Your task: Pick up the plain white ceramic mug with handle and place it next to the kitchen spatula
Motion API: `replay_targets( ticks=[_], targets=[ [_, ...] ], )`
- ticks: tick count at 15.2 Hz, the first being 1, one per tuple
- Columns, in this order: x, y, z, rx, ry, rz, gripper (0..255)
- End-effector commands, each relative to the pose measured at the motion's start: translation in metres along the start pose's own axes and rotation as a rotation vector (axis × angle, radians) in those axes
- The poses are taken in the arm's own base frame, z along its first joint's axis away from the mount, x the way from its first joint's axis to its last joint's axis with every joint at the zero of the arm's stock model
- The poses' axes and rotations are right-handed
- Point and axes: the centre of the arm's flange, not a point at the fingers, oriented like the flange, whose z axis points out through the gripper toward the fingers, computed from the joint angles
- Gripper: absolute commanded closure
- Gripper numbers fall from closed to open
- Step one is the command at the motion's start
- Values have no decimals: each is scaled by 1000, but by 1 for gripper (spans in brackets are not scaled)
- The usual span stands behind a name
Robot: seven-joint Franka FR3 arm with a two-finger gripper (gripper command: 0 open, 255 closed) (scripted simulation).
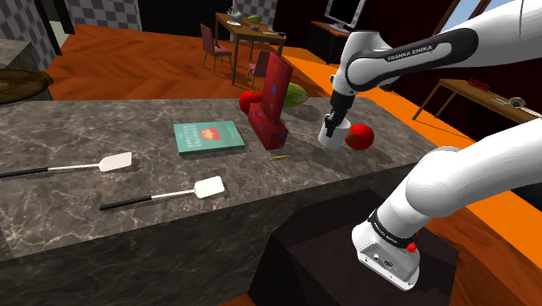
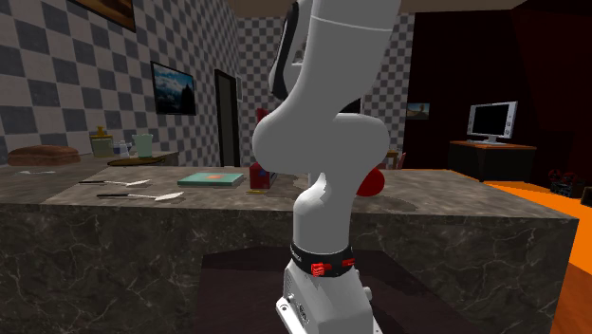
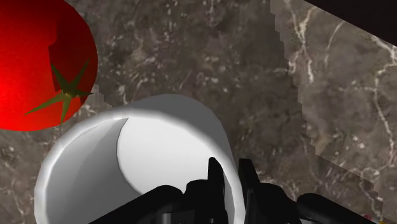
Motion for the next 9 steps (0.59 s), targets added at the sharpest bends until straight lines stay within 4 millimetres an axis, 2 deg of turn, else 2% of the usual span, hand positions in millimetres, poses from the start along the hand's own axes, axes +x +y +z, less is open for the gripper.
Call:
replay_targets(
  ticks=[1,9],
  targets=[
    [0,0,-10,0,0,0,255],
    [-4,1,-52,0,0,0,255]
  ],
)
